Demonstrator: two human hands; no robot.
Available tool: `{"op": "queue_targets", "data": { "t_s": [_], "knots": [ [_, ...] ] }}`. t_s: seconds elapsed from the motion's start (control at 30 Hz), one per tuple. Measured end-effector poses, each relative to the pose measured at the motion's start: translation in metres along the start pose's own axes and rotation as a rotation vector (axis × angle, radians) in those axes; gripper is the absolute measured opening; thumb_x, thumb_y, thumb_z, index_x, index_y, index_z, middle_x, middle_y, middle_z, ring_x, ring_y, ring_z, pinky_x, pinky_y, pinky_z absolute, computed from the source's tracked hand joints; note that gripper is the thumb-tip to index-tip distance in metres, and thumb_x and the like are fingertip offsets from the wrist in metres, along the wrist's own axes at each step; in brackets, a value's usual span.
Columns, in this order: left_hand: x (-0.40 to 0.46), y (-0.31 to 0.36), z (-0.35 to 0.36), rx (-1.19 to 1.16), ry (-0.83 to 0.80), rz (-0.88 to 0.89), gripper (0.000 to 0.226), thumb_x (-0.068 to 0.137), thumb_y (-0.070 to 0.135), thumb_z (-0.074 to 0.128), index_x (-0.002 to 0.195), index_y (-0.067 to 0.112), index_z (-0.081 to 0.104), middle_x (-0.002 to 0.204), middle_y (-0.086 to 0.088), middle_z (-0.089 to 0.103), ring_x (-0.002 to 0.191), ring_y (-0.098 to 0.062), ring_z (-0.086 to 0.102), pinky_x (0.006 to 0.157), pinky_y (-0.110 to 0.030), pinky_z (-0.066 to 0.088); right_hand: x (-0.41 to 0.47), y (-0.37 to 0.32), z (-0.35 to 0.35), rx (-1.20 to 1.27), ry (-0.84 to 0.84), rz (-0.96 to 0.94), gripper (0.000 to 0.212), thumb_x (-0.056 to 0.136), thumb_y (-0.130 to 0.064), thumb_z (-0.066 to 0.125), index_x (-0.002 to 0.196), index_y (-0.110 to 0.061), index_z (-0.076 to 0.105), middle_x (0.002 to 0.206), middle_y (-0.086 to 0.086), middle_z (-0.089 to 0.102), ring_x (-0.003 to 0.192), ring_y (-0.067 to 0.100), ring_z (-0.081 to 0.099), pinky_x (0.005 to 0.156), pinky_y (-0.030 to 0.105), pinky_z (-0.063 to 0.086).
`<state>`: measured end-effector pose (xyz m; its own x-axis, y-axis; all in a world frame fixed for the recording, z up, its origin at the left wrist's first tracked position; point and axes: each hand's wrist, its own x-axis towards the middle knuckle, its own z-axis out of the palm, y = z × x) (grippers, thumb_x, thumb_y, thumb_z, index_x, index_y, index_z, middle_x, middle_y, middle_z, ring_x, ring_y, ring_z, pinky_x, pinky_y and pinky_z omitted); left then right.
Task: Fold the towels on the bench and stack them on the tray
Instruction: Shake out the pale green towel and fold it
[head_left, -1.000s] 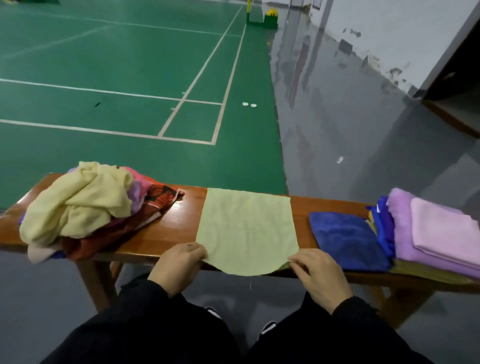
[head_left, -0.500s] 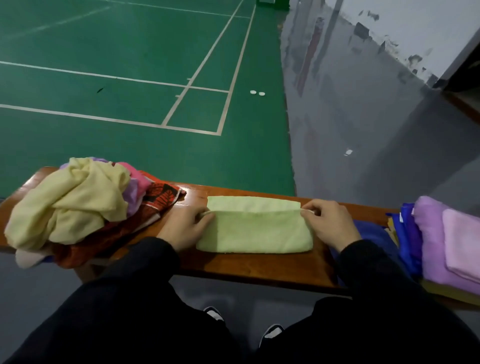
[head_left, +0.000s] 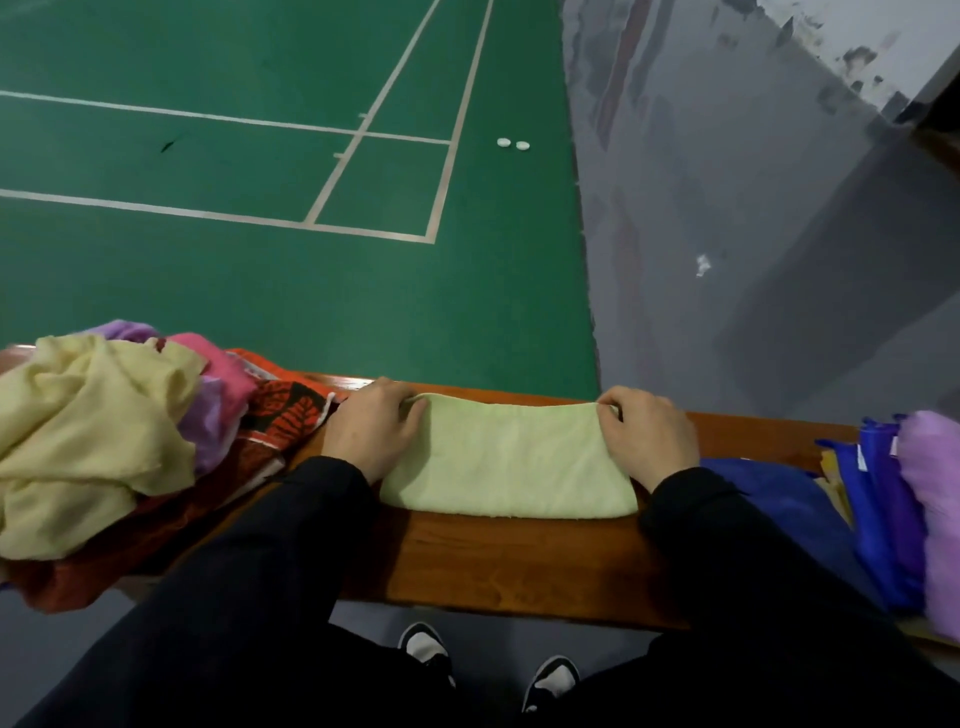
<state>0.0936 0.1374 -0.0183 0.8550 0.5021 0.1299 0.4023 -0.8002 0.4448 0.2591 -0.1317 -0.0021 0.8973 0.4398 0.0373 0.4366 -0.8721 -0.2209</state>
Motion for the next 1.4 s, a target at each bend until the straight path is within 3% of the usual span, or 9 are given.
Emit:
{"op": "queue_targets", "data": {
  "t_s": [0.13,0.33,0.47,0.53,0.7,0.97,1.1,1.23,1.4],
  "knots": [
    [0.0,-0.002,0.009,0.031,-0.002,-0.003,0.02,0.095,0.03,0.054,0.103,0.017,0.068,0.097,-0.002,0.063,0.093,-0.025,0.06,0.078,-0.04,0.051,0.001,-0.001,0.013,-0.046,0.062,-0.039,0.021,0.104,-0.033,0.051,0.11,-0.025,0.069,0.106,-0.004,0.066,0.094,0.018,0.06,0.074,0.034,0.05],
    [-0.009,0.0,0.005,-0.225,0.005,-0.063,0.063,0.088,0.031,0.052,0.149,0.016,0.044,0.138,-0.005,0.051,0.127,-0.02,0.047,0.107,-0.039,0.039,-0.001,-0.007,0.014,0.161,0.121,0.019,0.034,0.103,-0.019,0.047,0.134,-0.02,0.059,0.132,0.003,0.062,0.112,0.026,0.062,0.09,0.042,0.053],
    [-0.02,0.025,0.011,0.043,0.249,0.37,0.045,0.083,0.018,0.06,0.127,0.014,0.065,0.129,-0.011,0.062,0.122,-0.03,0.054,0.104,-0.049,0.043,-0.014,-0.021,0.016,0.201,0.353,-0.235,0.043,0.096,-0.004,0.044,0.131,-0.013,0.066,0.13,0.006,0.069,0.12,0.024,0.063,0.103,0.042,0.05],
    [-0.025,0.042,0.032,0.162,0.047,0.542,0.042,0.092,0.027,0.058,0.132,0.017,0.062,0.138,-0.011,0.061,0.13,-0.032,0.053,0.109,-0.051,0.04,-0.026,-0.033,0.03,0.117,0.279,-0.479,0.048,0.094,-0.009,0.04,0.134,-0.012,0.066,0.136,0.006,0.067,0.127,0.023,0.06,0.109,0.041,0.047],
    [-0.046,0.052,0.056,0.377,-0.316,0.357,0.074,0.1,0.066,0.008,0.163,0.029,0.001,0.17,-0.003,-0.005,0.157,-0.023,-0.011,0.124,-0.055,-0.002,-0.051,-0.043,0.053,-0.09,-0.168,-0.382,0.069,0.103,-0.051,0.005,0.164,-0.021,0.019,0.172,0.001,0.01,0.159,0.02,0.007,0.129,0.041,0.009],
    [-0.105,0.048,0.044,0.405,-0.372,0.322,0.077,0.096,0.073,-0.001,0.161,0.033,-0.008,0.169,-0.001,-0.016,0.155,-0.023,-0.02,0.123,-0.055,-0.008,-0.119,-0.028,0.05,-0.178,-0.188,-0.383,0.077,0.098,-0.063,-0.002,0.164,-0.027,0.009,0.173,0.001,0.002,0.159,0.021,-0.003,0.128,0.045,-0.003],
    [-0.125,0.042,0.032,0.332,-0.311,0.289,0.075,0.1,0.07,0.012,0.163,0.03,0.001,0.17,-0.002,-0.006,0.156,-0.023,-0.014,0.126,-0.05,-0.003,-0.136,-0.016,0.051,-0.171,-0.074,-0.381,0.075,0.102,-0.063,-0.002,0.161,-0.03,0.027,0.17,0.002,0.022,0.158,0.024,0.012,0.126,0.048,0.001],
    [-0.131,0.023,0.012,0.132,0.015,-0.318,0.069,0.094,0.064,0.046,0.144,0.017,0.043,0.152,-0.014,0.039,0.142,-0.036,0.029,0.114,-0.05,0.029,-0.146,-0.005,0.054,0.051,0.118,-0.339,0.061,0.105,-0.057,0.026,0.156,-0.027,0.042,0.165,0.004,0.035,0.156,0.024,0.021,0.127,0.05,0.014],
    [-0.12,0.034,0.006,0.061,-0.08,-0.488,0.033,0.093,0.045,0.055,0.114,0.02,0.06,0.127,-0.009,0.051,0.12,-0.034,0.042,0.1,-0.047,0.036,-0.146,-0.004,0.05,0.461,0.238,-0.225,0.064,0.103,-0.057,0.031,0.153,-0.021,0.046,0.16,0.0,0.043,0.154,0.016,0.025,0.124,0.048,0.026]
  ]
}}
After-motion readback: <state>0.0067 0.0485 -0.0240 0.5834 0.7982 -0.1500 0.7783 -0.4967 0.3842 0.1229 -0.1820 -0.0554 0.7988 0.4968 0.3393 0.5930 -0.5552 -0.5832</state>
